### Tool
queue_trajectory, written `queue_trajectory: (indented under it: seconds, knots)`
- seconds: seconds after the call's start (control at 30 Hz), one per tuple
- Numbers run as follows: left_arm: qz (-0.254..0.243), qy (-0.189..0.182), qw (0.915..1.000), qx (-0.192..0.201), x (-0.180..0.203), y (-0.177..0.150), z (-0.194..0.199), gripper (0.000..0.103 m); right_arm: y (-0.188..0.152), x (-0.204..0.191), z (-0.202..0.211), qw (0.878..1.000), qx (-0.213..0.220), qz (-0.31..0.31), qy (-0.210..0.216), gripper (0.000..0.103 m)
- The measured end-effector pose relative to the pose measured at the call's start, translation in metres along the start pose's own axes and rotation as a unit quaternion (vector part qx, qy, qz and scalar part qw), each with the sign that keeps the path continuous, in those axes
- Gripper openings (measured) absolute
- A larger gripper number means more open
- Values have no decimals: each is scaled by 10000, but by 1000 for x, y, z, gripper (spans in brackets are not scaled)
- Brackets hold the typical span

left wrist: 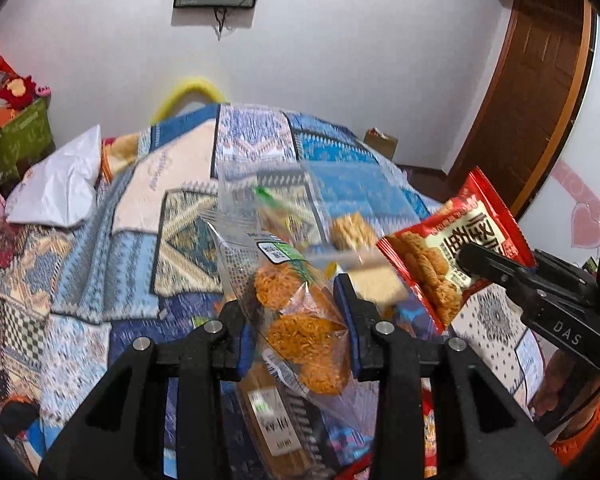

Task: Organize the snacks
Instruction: 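Carry both bags over the clear box and release them inside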

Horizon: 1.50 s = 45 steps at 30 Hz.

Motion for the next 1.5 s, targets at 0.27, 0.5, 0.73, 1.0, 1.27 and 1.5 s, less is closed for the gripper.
queue_trajectory:
  seconds: [0.27, 0.5, 0.73, 1.0, 1.27, 1.5]
  knots:
    - [79, 55, 9998, 170, -15, 39, -15, 35, 26, 13, -10, 9996, 217, -144, -59, 27]
    - [-82, 326, 9993, 175, -29, 59, -44, 35, 38, 19, -34, 9995, 230, -175, -116, 27]
    - [-246, 582, 9980, 6, -42, 62, -82, 35, 43, 19, -72, 9998, 20, -84, -153, 27]
    - [-399, 619, 9969, -268, -51, 55, -124, 35, 38, 19, -107, 9992, -309, 102, -215, 27]
    - [-681, 855, 9935, -317, -50, 51, -144, 35, 28, 23, -131, 9979, -629, 44, -169, 27]
    - [-1087, 1193, 9863, -352, -41, 46, -156, 35, 30, 15, -142, 9969, -763, 135, -121, 24]
Point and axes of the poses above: each gripper's, at about its wrist camera, not at the fingertips, and z roughly against the way its jaws point, x to its right, y to its top, the point moved 6 cm from there along -z, roughly the way its jaws point, and after that the axes turned 3 degrees about -z, right-handed, at the moved point
